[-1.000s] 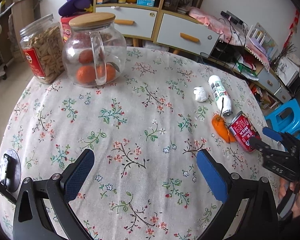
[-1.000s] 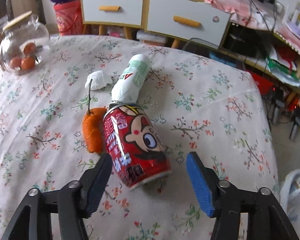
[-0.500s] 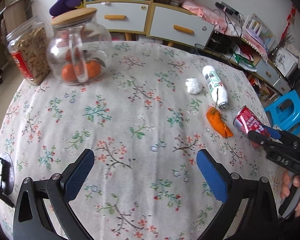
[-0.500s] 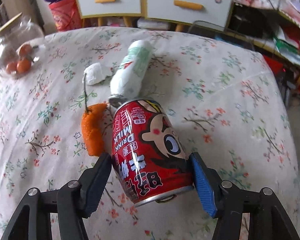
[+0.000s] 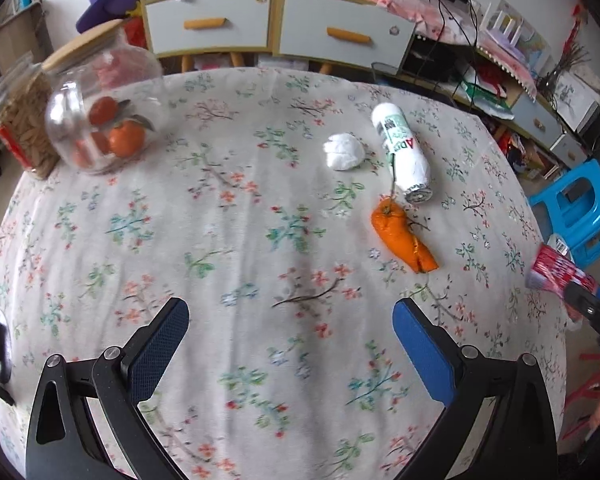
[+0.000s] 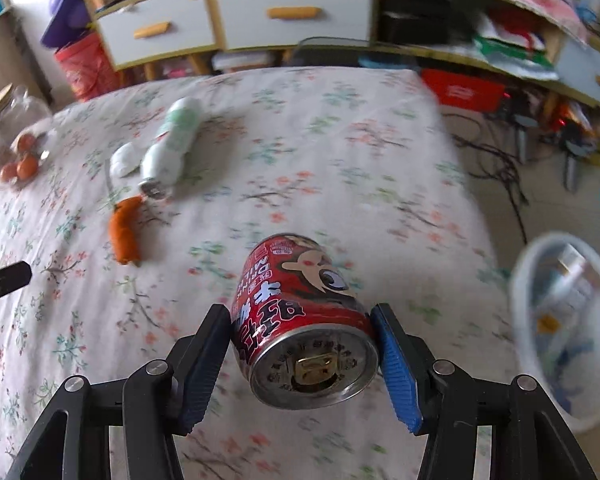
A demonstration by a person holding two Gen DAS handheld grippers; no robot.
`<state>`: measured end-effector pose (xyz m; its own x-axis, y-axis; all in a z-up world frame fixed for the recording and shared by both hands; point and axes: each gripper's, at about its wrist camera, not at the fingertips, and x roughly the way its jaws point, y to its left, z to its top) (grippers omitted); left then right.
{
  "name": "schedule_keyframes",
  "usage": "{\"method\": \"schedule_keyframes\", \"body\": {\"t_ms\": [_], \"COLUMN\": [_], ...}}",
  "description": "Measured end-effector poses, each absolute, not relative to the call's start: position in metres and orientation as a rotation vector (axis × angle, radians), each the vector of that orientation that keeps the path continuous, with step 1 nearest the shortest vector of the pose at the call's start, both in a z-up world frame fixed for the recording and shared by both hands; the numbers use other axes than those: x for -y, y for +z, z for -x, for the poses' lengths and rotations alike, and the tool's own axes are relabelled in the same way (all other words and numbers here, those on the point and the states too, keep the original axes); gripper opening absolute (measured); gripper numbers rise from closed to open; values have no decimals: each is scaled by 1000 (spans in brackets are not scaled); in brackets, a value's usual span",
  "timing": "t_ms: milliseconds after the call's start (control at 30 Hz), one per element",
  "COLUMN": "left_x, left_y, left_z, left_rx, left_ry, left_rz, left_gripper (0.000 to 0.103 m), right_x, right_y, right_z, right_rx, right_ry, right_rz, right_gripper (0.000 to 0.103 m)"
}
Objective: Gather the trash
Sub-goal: 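Grasp the orange carrot-shaped toy with the left tool while the right carries the can to the bucket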
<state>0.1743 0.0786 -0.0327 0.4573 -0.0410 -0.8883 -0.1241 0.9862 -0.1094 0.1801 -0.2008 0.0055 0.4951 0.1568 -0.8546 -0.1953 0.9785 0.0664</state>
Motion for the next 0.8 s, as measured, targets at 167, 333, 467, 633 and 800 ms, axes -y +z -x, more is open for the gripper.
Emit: {"method": "schedule_keyframes", "body": {"t_ms": [167, 333, 467, 633, 800], "left_x": [-58, -32, -20, -12, -14], "left_y": [-34, -47, -61, -65, -65], "left_z": [-195, -212, -222, -227, -225], "left_rx": [-1082, -1086, -1076, -1049, -1047], "left_ry": [-18, -92, -102, -94, -105], "left_rz": [219, 250, 241, 188, 176], "left_gripper": [90, 66, 48, 33, 19], "right_x": [238, 260, 266, 274, 281], "right_y": [14, 10, 2, 0, 0], "right_z": [-174, -171, -169, -169, -168], "right_rx": [-1021, -1037, -1059, -1063, -1066], "right_ry": [172, 159, 165, 159, 156], "right_rz": [-23, -68, -71, -84, -105], "right_gripper": [62, 62, 62, 62, 62]}}
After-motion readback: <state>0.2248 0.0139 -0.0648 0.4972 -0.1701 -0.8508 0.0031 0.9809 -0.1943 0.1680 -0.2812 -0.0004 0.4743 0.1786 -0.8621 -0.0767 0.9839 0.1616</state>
